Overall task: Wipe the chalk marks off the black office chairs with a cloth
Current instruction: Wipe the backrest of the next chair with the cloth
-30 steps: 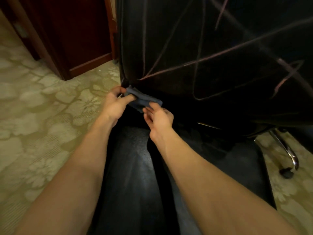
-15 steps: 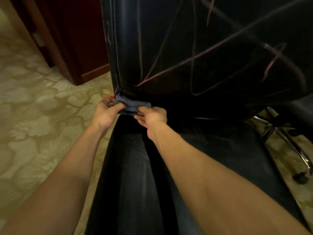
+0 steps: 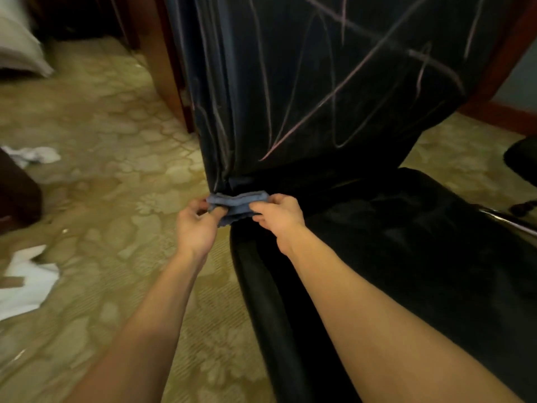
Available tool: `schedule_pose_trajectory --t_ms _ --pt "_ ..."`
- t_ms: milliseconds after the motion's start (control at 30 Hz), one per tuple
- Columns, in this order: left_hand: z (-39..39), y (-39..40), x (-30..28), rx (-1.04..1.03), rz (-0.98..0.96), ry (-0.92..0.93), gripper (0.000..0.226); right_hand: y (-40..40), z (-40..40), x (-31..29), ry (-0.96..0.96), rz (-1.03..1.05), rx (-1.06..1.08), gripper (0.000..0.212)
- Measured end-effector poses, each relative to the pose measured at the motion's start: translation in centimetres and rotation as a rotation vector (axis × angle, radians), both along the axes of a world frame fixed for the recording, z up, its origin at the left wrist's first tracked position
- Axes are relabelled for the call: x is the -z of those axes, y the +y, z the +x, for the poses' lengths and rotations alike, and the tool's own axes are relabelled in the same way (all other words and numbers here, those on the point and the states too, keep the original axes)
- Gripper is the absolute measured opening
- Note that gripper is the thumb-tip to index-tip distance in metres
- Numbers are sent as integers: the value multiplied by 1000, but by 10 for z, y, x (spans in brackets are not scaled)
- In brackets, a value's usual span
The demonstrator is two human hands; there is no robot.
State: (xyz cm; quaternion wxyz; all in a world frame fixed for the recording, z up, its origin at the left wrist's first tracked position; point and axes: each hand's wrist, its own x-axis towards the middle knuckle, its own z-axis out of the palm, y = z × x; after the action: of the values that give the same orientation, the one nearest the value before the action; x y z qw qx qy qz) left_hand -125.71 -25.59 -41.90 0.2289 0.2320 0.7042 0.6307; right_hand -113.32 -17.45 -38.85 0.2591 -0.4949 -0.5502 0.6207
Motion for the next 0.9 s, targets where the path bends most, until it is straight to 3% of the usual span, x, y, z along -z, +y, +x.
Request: schedule_pose_trajectory --t_ms 167,400,500,900 --pt "22 -79 4 -65 93 -20 18 -77 3 -1 -339 474 -106 18" --pt "58 -161 24 36 142 -32 14 -161 36 9 -317 686 -134 13" --pt "70 -186 41 93 117 -89 14 -189 56 16 -436 870 -217 17" --pt "107 -229 59 42 64 -1 15 -214 103 36 -550 1184 -257 22"
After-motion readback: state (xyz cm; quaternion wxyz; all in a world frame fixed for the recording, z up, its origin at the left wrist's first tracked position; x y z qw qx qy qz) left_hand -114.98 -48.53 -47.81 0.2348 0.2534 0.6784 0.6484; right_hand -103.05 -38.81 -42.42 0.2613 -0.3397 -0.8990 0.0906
